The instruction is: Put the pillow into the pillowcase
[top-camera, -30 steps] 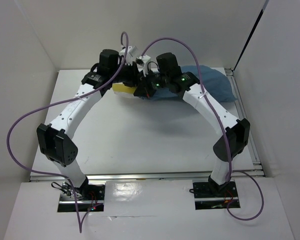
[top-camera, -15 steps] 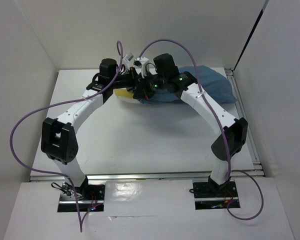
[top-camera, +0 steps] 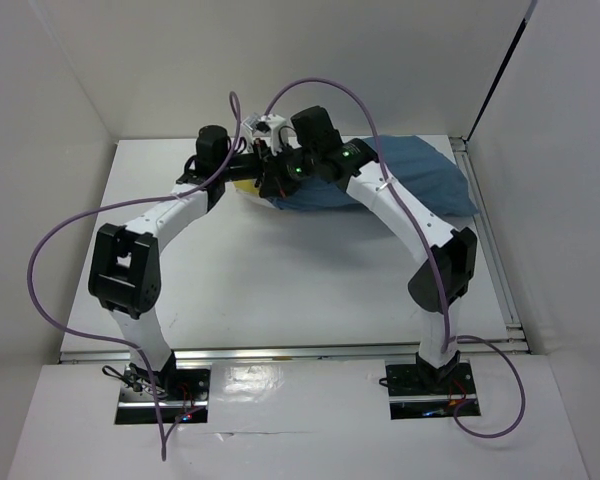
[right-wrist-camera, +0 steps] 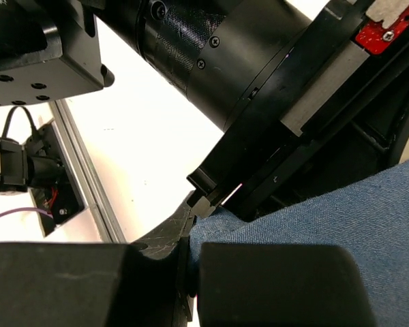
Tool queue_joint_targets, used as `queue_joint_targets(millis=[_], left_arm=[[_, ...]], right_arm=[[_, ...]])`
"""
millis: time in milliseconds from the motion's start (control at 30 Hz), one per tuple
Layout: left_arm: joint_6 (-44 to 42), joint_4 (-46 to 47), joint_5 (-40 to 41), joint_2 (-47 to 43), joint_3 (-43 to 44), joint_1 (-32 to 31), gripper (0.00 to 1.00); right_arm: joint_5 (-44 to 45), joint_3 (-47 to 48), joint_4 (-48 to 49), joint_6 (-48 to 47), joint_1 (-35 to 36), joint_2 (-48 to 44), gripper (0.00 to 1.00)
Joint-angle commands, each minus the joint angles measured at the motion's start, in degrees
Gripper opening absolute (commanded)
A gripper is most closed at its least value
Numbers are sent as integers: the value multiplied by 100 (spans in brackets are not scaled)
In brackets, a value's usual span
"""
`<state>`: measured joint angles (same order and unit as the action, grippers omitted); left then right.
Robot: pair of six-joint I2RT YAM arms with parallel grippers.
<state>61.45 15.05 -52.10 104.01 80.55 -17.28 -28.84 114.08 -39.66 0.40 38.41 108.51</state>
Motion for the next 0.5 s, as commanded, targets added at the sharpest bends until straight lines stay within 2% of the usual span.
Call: queue_joint_targets(millis=[0, 200, 400, 467], left_arm=[[358, 367, -73, 286, -215, -689, 0], [552, 543, -125, 462, -163, -742, 0], [728, 745, -178, 515, -303, -742, 0], [292, 422, -178, 410, -364, -655, 0]], right_arm=[[-1325, 1106, 2358, 214, 939, 249, 0], [-1572, 1915, 2665, 416, 1238, 855, 0], [-1818, 1829, 2859, 488, 1300, 796, 0], [-1687, 1513, 2788, 373, 1300, 550, 0]])
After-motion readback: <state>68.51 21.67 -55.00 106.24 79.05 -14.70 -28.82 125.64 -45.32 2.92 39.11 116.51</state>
